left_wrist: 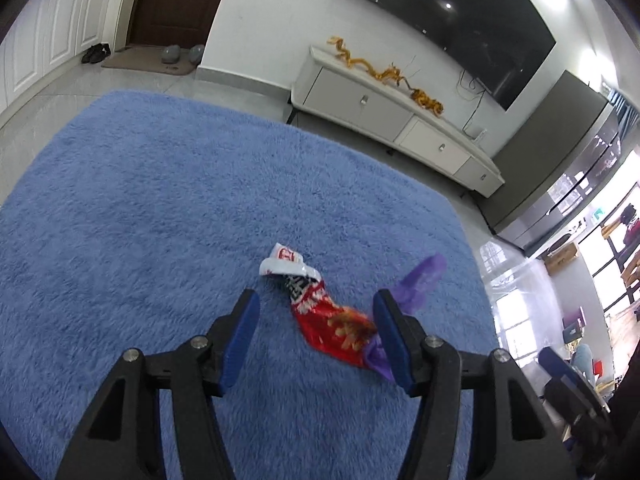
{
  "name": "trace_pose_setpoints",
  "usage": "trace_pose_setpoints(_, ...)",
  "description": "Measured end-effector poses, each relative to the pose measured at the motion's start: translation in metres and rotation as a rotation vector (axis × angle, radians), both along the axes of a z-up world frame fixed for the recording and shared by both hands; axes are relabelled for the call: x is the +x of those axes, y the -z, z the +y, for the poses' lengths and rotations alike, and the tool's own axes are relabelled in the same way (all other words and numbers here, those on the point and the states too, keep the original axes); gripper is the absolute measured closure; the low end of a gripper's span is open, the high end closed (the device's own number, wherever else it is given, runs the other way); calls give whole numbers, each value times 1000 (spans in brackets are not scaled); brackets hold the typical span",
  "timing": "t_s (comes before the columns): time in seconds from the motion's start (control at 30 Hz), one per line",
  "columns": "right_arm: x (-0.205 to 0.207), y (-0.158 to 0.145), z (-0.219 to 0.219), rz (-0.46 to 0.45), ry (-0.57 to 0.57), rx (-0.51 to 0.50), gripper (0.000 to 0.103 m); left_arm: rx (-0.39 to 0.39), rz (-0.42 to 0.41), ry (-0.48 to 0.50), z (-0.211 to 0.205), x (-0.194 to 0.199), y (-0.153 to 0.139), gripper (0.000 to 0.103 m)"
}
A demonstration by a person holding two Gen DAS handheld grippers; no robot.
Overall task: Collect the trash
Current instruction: 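Grasp the red snack wrapper with the left tool while the right tool grasps the purple bag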
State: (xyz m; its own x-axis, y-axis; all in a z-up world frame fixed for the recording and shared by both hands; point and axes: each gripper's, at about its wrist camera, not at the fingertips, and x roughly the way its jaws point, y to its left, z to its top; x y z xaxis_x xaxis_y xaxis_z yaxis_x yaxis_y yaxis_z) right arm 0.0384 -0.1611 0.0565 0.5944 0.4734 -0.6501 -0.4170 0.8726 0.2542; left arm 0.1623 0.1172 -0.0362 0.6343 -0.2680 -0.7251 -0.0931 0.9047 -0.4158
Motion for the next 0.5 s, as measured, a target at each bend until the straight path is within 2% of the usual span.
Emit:
trace_pose_setpoints(0.17, 22, 25, 35, 47, -81, -17, 35, 14, 52, 23, -13, 21, 14, 47)
trace_pose_setpoints(0.3, 36, 42, 52, 74, -128, -25, 35, 46, 61, 58, -20, 27, 20, 60)
trace_pose_setpoints(0.5, 50, 61, 64, 99, -158, -32, 35, 72, 49, 93, -28, 36, 21, 62)
